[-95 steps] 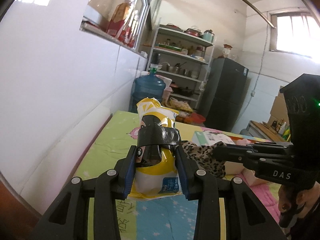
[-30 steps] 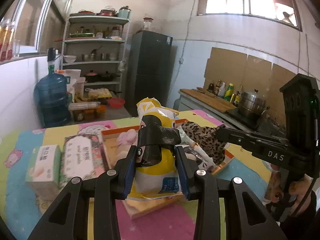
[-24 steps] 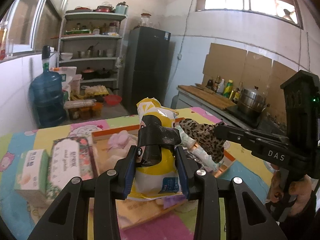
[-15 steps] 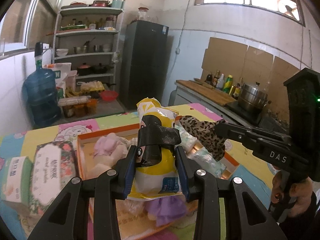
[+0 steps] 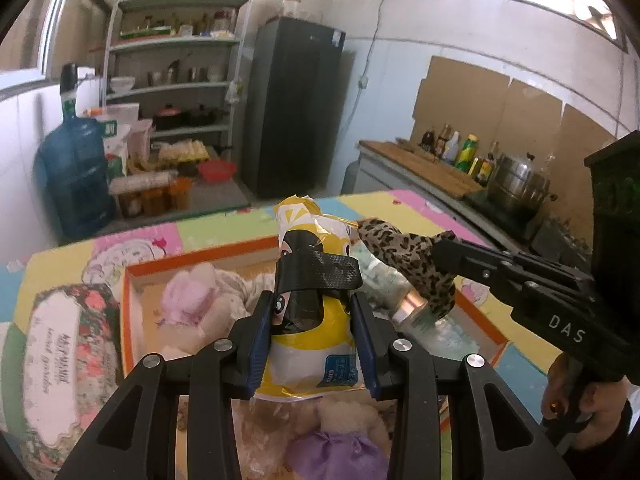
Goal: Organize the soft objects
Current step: 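Carry the snack bag with the left tool while the right tool carries the scrunchie to the box, then open the left tool releasing the snack bag while the right tool releases the scrunchie in the box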
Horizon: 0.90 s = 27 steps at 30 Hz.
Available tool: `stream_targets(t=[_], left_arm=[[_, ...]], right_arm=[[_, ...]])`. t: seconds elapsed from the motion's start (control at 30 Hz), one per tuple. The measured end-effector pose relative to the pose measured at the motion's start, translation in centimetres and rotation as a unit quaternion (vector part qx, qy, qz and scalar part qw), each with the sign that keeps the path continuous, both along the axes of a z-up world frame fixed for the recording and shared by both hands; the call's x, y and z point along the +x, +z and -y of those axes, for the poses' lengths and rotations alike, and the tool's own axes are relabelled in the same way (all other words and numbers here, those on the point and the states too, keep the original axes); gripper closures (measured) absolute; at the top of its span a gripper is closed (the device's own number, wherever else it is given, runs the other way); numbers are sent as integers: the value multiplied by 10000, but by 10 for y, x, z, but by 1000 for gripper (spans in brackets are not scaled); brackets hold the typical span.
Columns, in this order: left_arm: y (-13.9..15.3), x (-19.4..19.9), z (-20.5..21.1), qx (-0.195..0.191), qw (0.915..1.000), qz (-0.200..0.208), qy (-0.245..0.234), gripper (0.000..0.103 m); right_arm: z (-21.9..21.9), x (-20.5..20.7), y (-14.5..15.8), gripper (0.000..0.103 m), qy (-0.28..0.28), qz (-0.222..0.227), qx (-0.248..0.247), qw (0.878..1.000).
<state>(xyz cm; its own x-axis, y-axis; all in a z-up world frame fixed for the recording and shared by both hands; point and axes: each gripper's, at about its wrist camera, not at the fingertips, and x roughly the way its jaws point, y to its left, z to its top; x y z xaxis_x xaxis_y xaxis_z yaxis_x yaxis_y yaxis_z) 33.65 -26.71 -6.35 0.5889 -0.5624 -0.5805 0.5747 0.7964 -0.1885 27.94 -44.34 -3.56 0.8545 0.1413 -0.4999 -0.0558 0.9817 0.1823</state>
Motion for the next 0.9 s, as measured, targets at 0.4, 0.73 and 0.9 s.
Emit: stream_targets(t=[0.4, 0.73, 0.9], left_arm=[[-28, 21, 6, 0, 9989, -468, 24, 64], [-34, 24, 5, -69, 9984, -557, 37, 63], [-36, 27, 4, -139, 9975, -686, 23, 62]], right_arm=[[5, 16, -25, 97, 116, -333, 301, 9989], [5, 18, -33, 97, 193, -451, 389, 9980], [3, 20, -35, 96, 213, -505, 398, 9977]])
